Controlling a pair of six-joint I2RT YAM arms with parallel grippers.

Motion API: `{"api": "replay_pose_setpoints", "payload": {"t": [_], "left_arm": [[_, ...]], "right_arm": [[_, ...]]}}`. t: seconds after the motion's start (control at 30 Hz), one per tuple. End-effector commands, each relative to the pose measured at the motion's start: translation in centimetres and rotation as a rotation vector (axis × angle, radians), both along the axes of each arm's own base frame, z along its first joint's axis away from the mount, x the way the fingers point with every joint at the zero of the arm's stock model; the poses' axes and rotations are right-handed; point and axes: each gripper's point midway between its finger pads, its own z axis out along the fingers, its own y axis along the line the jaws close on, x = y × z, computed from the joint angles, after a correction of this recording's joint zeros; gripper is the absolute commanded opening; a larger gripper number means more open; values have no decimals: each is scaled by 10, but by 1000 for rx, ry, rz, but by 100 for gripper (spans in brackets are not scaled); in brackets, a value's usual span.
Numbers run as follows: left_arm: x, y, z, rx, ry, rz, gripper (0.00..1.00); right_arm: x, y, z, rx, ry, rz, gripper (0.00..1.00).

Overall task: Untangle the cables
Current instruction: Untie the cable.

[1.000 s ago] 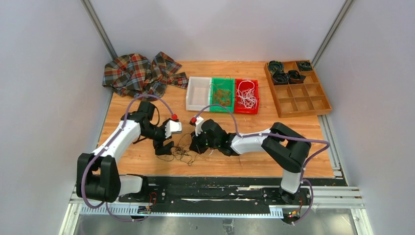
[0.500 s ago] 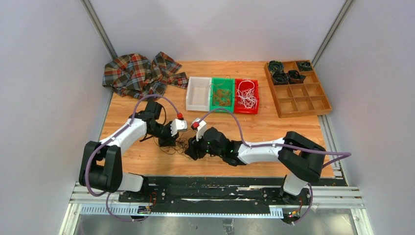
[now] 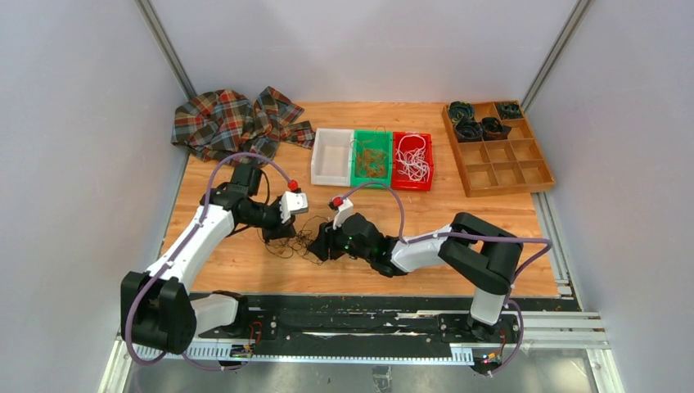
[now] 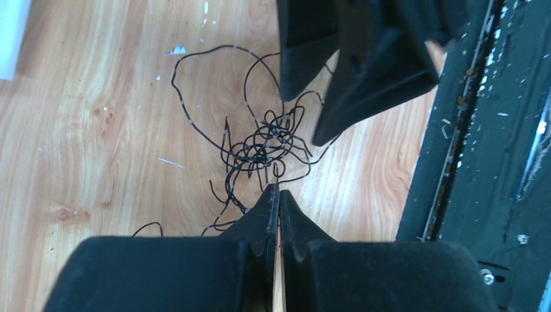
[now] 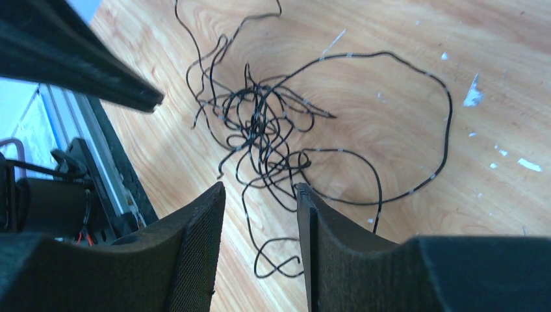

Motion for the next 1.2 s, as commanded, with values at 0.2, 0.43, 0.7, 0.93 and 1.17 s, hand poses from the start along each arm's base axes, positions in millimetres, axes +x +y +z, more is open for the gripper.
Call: {"api": "replay_pose_setpoints", "payload": {"t": [0.2, 0.43, 0.7, 0.93, 1.17], "left_arm": [[-5, 2, 12, 17, 9, -15, 44], [-7, 10, 26, 62, -124, -87, 76], [3, 6, 28, 54, 8, 3, 98], [7, -4, 13, 34, 15, -74, 90], [32, -19, -17, 84, 31, -43, 75]], "right_arm": [[23, 16, 25, 139, -37, -72, 49], [30, 13, 2, 49, -27, -107, 49], [29, 2, -12, -14, -14, -116, 1], [31, -24, 1, -25, -91, -75, 1], [8, -12, 14, 56, -97, 93, 1]]}}
